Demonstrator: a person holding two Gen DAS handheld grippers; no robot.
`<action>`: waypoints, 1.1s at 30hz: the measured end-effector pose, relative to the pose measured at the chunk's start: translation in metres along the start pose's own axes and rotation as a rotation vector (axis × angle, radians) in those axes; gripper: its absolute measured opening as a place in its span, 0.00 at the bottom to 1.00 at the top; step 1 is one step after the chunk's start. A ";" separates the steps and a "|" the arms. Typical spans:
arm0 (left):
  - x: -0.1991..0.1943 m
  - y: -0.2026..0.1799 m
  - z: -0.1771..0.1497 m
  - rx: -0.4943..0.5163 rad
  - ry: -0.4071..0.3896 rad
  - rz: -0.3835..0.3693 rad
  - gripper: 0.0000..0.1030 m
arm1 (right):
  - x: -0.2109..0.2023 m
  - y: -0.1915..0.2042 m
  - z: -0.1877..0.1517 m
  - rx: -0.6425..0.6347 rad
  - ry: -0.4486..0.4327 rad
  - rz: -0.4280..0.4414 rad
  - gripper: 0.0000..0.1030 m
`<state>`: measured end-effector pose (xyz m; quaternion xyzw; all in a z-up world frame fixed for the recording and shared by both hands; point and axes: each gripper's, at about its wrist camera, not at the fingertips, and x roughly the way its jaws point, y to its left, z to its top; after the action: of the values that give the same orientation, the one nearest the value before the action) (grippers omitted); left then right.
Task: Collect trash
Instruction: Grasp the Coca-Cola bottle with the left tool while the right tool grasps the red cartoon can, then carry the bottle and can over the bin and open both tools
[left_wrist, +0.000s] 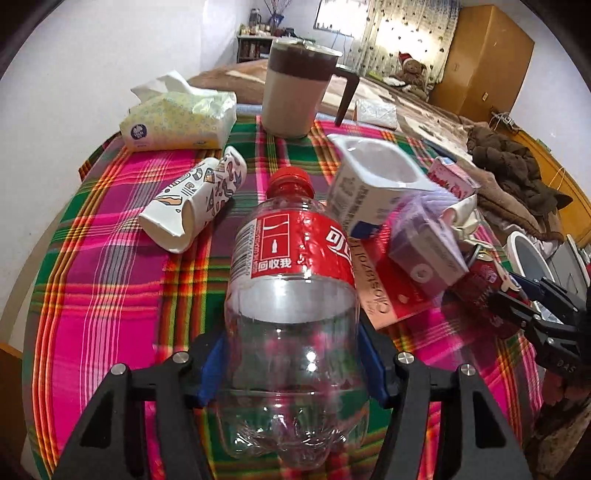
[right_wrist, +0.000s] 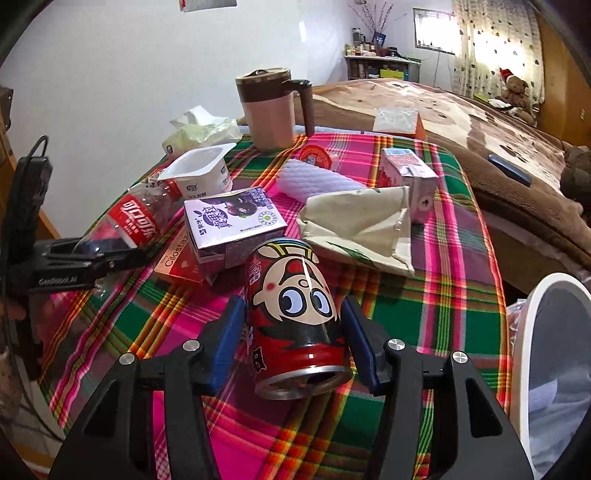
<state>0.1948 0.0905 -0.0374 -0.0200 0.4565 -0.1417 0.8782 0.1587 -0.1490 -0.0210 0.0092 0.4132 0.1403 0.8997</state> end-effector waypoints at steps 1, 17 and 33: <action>-0.003 -0.002 -0.002 -0.005 -0.011 -0.001 0.62 | -0.001 -0.001 0.000 0.004 -0.004 0.003 0.53; -0.042 -0.041 -0.013 0.004 -0.101 -0.021 0.62 | -0.035 -0.018 -0.005 0.060 -0.125 -0.001 0.50; -0.071 -0.089 -0.021 0.044 -0.177 -0.073 0.62 | -0.071 -0.042 -0.011 0.081 -0.229 -0.024 0.50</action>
<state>0.1183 0.0263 0.0217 -0.0297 0.3727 -0.1815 0.9096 0.1165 -0.2084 0.0185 0.0566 0.3131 0.1108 0.9416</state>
